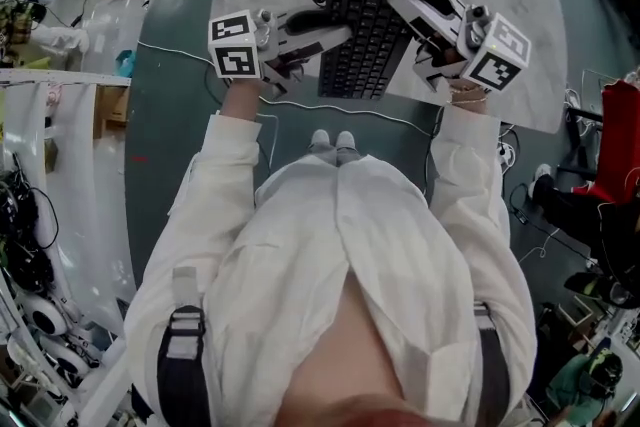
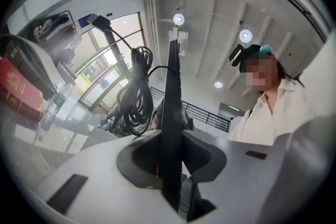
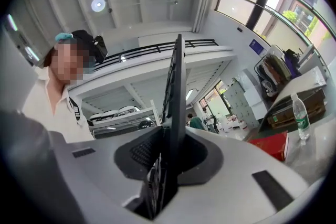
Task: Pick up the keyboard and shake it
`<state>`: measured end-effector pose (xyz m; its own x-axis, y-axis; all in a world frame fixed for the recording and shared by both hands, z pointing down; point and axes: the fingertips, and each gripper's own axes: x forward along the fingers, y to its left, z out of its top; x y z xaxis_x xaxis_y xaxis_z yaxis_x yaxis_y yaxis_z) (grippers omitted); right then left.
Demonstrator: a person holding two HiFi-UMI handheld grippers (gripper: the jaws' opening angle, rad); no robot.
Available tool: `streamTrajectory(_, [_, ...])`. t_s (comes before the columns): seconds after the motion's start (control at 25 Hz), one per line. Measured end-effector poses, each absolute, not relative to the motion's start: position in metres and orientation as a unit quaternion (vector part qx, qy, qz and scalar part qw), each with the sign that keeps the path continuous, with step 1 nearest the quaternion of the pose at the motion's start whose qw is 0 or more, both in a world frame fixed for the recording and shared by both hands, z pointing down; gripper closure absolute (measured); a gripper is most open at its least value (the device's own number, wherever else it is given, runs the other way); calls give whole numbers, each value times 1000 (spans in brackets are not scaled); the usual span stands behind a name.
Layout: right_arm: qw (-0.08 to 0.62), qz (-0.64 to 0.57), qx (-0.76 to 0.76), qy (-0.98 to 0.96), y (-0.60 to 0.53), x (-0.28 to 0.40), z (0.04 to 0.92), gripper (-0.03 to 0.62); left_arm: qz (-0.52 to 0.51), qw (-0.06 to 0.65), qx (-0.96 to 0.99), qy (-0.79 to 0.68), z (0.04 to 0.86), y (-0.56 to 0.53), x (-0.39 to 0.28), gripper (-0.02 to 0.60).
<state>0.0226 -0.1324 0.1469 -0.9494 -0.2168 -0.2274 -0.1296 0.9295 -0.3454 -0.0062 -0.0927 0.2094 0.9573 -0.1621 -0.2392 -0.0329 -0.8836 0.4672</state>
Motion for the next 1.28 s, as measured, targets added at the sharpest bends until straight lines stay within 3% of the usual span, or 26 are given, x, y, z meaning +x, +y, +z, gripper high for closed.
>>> streamTrajectory(0.72, [147, -29, -30, 988, -94, 13, 85, 503, -156, 94, 982, -44, 156, -81, -15, 488])
streamTrajectory(1.28, [150, -5, -22, 988, -91, 11, 81, 505, -146, 65, 986, -37, 151, -84, -18, 488])
